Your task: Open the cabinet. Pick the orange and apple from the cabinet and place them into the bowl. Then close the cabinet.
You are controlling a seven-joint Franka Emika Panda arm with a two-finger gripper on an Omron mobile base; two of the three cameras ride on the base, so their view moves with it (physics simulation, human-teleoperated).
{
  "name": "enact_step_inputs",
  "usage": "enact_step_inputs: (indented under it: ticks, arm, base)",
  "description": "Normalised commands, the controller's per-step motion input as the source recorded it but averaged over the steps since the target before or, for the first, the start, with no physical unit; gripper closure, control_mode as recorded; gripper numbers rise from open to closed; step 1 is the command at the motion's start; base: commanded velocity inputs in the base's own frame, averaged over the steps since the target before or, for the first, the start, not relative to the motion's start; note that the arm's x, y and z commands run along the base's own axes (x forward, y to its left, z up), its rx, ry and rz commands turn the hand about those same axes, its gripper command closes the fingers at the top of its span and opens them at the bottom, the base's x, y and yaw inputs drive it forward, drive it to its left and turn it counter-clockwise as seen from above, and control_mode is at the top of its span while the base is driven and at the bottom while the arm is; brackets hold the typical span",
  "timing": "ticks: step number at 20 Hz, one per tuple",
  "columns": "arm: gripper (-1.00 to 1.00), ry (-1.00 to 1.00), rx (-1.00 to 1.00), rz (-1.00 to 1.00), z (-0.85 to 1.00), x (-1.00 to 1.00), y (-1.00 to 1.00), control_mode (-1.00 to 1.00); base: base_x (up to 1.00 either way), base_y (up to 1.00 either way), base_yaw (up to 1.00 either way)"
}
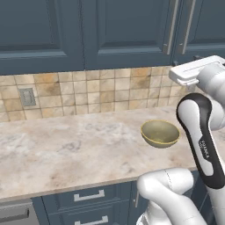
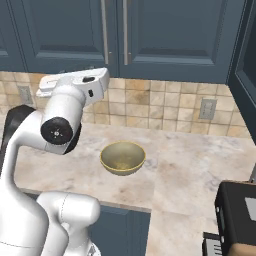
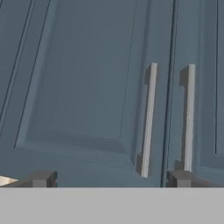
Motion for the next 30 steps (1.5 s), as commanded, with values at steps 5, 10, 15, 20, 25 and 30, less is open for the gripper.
enact_step_inputs:
  ticks: [5,10,15,20,25,30]
  arm:
    - [-1.0,-0.1,0.01,0.0,0.03,-0.06,0.0,-1.0]
    - [-1.0,-0.05,0.02,0.0,0.14,0.11,-0.05,-1.0]
    - [-1.0,0.0,0.03,0.0,0.1,0.47,-0.03,-1.0]
    - [-1.0,0.0,0.08,0.0,0.12,0.6,-0.2,-1.0]
    - [-1.0,0.0,0.03,0.0,0.02,0.71,-0.1,-1.0]
    - [-1.0,0.0,0.05,0.0,0.03,0.75,-0.22,-1.0]
  base:
    - [0.0,0.0,0.0]
    - [0.0,0.0,0.0]
    - [0.0,0.0,0.0]
    - [0.0,0.0,0.0]
    - [0.0,0.0,0.0]
    - [0.0,0.0,0.0]
